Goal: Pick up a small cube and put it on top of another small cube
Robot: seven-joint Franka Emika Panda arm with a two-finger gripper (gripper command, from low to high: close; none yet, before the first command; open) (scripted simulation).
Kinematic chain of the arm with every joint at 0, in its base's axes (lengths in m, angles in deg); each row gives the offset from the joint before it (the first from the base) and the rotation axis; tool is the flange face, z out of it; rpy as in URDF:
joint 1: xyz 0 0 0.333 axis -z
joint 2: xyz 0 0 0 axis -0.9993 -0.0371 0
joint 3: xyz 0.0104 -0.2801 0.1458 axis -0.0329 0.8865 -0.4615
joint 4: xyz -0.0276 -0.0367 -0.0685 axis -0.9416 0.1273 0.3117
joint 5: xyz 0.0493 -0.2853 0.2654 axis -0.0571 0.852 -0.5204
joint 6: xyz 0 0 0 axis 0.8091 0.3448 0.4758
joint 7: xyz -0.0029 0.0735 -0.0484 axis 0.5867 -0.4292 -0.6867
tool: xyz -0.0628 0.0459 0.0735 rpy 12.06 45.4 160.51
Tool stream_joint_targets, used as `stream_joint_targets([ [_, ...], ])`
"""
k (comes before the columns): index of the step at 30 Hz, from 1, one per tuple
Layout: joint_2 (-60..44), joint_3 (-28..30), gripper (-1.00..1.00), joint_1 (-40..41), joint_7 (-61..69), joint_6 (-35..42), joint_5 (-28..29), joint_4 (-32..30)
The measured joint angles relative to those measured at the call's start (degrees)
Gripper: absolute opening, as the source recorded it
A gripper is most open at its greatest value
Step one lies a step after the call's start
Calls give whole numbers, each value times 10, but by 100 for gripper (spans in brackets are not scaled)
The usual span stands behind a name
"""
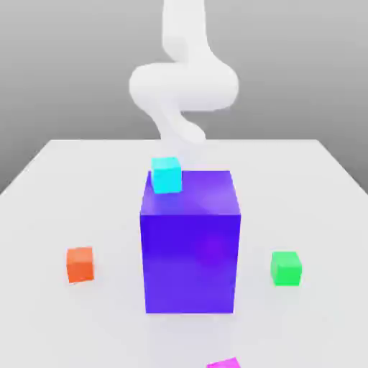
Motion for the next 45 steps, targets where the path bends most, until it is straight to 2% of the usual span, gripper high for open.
stream_joint_targets([
  [29,-606,-14,0,-44,90,-172,10,25],
  [33,-689,-12,0,-48,90,-227,14,40],
  [34,-707,-11,-100,-48,89,-241,15,43],
  [41,-711,-11,-100,-48,89,-243,15,44],
  [45,-642,-14,-100,-46,92,-190,12,29],
])
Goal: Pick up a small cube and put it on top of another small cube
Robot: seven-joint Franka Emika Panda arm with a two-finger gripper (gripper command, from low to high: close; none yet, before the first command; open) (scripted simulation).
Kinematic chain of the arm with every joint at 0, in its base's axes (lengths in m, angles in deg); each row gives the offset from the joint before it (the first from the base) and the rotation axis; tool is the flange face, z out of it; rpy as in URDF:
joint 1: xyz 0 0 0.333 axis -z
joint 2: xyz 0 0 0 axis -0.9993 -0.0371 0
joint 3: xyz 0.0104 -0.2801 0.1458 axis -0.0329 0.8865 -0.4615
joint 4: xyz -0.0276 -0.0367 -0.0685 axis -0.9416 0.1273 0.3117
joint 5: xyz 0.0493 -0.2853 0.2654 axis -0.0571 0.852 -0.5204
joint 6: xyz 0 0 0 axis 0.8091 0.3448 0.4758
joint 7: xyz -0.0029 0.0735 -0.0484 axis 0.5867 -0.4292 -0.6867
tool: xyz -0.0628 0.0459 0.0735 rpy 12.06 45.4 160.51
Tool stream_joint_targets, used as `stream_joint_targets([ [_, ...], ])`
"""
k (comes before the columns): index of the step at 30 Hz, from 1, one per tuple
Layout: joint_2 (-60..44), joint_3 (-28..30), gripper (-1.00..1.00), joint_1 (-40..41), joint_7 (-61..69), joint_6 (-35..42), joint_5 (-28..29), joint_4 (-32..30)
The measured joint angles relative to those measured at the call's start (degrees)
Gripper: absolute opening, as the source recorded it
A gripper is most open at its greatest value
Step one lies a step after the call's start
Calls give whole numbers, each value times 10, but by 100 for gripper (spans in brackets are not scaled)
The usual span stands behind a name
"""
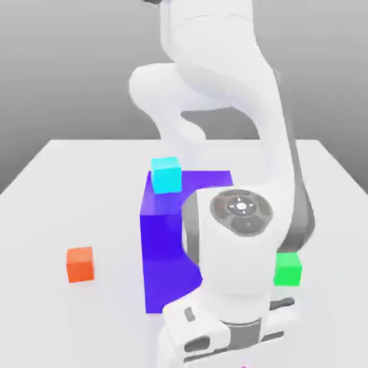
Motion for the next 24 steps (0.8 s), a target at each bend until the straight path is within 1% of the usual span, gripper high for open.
stream_joint_targets([
  [2,39,-12,-100,-12,-1,8,0,-31],
  [8,154,-69,-100,-60,0,2,-9,-153],
  [12,231,-107,-100,-115,12,-4,-31,-236],
  [17,330,-128,-100,-176,35,-11,-69,-339],
  [20,305,-135,-100,-181,26,-54,-57,-356],
  [24,224,-125,-100,-176,-17,-130,4,-355],
])
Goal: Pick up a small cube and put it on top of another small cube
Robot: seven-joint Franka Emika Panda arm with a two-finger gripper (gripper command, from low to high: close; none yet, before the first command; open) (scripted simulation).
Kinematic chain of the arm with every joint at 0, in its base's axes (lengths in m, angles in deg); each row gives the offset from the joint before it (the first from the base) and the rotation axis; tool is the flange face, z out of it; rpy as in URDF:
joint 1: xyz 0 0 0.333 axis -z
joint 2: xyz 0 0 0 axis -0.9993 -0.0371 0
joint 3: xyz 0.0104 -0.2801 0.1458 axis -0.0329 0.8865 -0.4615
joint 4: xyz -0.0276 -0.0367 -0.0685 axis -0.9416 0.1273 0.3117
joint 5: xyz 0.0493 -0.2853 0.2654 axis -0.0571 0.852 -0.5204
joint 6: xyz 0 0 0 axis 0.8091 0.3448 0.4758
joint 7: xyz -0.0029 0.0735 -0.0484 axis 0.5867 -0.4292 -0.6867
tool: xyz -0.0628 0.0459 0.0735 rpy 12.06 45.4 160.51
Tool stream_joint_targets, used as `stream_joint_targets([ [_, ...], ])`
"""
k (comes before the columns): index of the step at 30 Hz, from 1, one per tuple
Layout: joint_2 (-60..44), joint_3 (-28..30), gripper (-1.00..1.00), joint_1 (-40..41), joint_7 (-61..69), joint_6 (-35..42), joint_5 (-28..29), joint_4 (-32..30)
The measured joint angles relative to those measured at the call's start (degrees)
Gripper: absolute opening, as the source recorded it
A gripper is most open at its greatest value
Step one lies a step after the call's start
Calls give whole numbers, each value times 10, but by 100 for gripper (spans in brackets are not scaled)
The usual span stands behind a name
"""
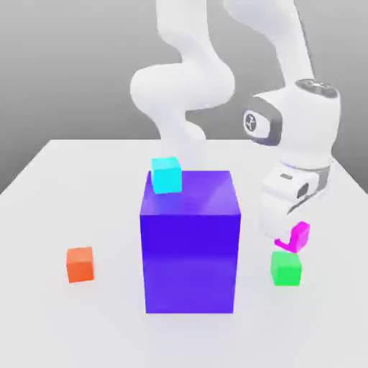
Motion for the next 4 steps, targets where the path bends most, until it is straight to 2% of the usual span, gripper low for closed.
stream_joint_targets([
  [1,-18,8,100,-2,-13,-16,18,1],
  [4,-18,8,100,-2,-13,-16,18,1],
])
